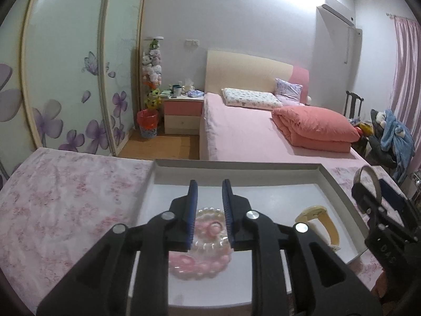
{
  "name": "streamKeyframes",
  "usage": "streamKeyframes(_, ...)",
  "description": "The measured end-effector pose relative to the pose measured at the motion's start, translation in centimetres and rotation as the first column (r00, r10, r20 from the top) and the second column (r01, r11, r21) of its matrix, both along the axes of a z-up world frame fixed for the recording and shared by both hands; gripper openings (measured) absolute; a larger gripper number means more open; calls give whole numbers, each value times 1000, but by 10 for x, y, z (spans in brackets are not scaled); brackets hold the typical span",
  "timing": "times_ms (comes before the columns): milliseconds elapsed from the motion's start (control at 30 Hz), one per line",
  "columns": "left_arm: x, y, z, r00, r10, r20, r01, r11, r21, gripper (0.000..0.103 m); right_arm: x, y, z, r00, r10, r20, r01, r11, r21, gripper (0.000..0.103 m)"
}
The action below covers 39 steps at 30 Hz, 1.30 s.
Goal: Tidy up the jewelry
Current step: 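Lift the pearl bracelet and headband over the grey tray and lower them in, then open both grippers to release the pearl bracelet and headband in the tray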
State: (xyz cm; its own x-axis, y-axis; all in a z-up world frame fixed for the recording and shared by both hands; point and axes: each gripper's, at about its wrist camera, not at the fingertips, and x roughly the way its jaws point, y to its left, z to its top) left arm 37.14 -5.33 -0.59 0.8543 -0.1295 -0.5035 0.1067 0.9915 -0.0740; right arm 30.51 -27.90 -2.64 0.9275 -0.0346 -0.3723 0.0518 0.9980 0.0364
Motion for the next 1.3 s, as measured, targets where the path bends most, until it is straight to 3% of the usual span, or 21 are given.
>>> streamKeyframes(133,-5,19,6,999,32,10,-32,999,-10,22,13,11,-5,997,25,-73,-27,999,-21,68)
streamKeyframes(300,-19,36,5,999,41,5,-41,999,4,24,40,23,-16,969,49,-242,-51,999,-4,68)
streamKeyframes(433,-36,46,3,1000,11,-23,-11,1000,-13,32,46,27,-22,953,61,-295,-64,998,0,68)
streamKeyframes(533,-51,49,1,996,-56,-63,53,998,-46,40,34,27,-16,958,70,-278,-71,997,5,79)
streamKeyframes(700,-90,44,-7,971,-203,-128,195,978,-77,58,-3,12,4,975,67,-210,-68,998,2,82)
streamKeyframes(767,-107,38,-11,961,-238,-139,231,971,-63,70,-23,0,10,980,58,-190,-54,998,25,83)
streamKeyframes(867,-129,24,-22,938,-297,-176,296,955,-35,78,-48,-15,12,981,49,-189,-40,998,52,83)
streamKeyframes(1100,-160,-14,-53,893,-358,-274,391,917,75,85,-90,-31,9,980,42,-196,-27,997,78,83)
streamKeyframes(1300,-158,-33,-68,873,-350,-340,406,907,109,88,-101,-35,12,982,35,-185,-24,998,60,83)
